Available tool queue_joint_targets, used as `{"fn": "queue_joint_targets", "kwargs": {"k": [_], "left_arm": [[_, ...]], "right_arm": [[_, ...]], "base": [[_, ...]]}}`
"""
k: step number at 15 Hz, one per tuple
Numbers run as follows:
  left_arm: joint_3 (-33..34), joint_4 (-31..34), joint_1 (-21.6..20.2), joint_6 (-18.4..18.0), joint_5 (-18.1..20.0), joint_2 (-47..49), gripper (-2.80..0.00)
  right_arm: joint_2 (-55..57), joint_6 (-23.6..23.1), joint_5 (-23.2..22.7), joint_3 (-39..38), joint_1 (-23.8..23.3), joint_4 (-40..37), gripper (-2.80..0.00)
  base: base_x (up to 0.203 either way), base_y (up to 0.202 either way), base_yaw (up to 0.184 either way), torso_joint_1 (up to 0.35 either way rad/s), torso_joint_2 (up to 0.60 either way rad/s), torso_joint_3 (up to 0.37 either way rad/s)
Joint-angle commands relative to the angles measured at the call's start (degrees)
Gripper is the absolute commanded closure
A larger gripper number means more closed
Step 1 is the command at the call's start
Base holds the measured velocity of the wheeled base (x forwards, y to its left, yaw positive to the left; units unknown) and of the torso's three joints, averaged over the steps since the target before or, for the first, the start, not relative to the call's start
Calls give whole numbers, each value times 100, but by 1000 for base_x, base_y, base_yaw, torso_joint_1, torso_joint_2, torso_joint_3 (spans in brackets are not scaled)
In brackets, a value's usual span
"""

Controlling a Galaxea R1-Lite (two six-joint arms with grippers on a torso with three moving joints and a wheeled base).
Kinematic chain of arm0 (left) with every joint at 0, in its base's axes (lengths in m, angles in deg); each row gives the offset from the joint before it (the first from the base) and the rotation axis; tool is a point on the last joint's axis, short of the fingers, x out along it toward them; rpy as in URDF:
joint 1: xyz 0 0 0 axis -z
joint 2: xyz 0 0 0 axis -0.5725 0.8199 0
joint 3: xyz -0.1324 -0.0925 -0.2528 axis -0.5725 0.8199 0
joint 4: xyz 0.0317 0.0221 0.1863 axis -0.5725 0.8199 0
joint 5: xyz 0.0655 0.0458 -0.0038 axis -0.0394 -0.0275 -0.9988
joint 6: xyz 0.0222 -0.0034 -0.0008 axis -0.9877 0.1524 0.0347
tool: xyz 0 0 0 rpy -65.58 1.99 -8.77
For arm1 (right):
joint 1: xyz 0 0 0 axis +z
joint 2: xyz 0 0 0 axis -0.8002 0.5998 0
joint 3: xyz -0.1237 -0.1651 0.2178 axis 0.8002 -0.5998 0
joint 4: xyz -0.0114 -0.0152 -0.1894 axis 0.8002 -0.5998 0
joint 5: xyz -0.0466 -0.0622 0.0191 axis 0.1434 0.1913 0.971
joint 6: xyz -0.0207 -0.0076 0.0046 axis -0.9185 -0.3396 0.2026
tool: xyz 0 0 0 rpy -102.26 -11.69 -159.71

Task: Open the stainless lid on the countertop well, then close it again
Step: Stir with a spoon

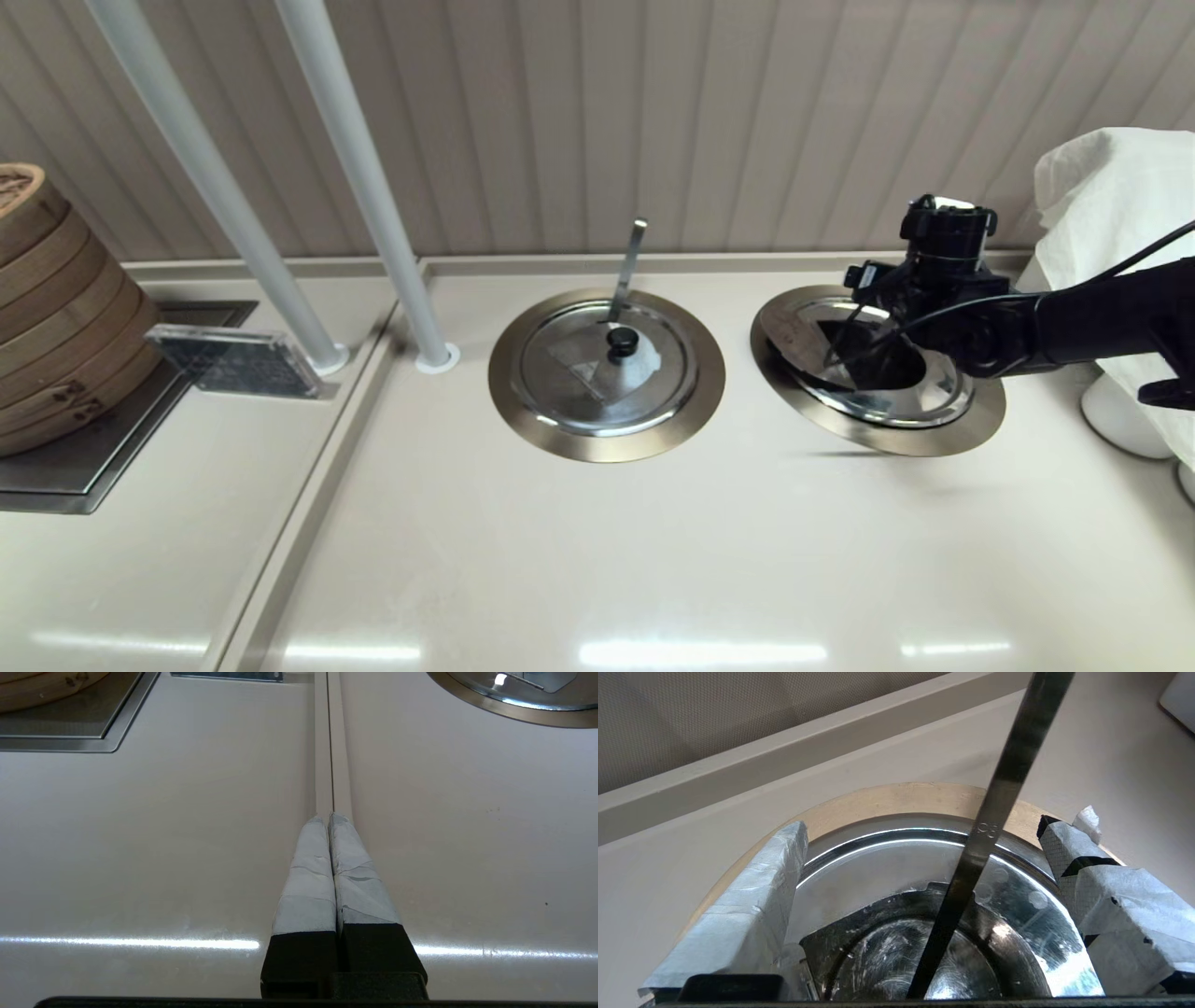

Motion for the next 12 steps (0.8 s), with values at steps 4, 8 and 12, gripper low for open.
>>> {"fn": "queue_joint_targets", "kwargs": {"k": [4,8,12], "left_arm": [[1,-1,-5,4,-2,6,0],[1,-1,-5,4,-2,6,0],[1,-1,-5,4,-2,6,0]], "right_arm": [[1089,1,-5,1673,-172,-560,-280],[1690,20,-248,2519,-366,-1101,-280],[1234,232,-240,2155,-273,-1101,-280]], "base": [[0,0,0,0,0,0],[0,0,0,0,0,0],[0,0,0,0,0,0]]}}
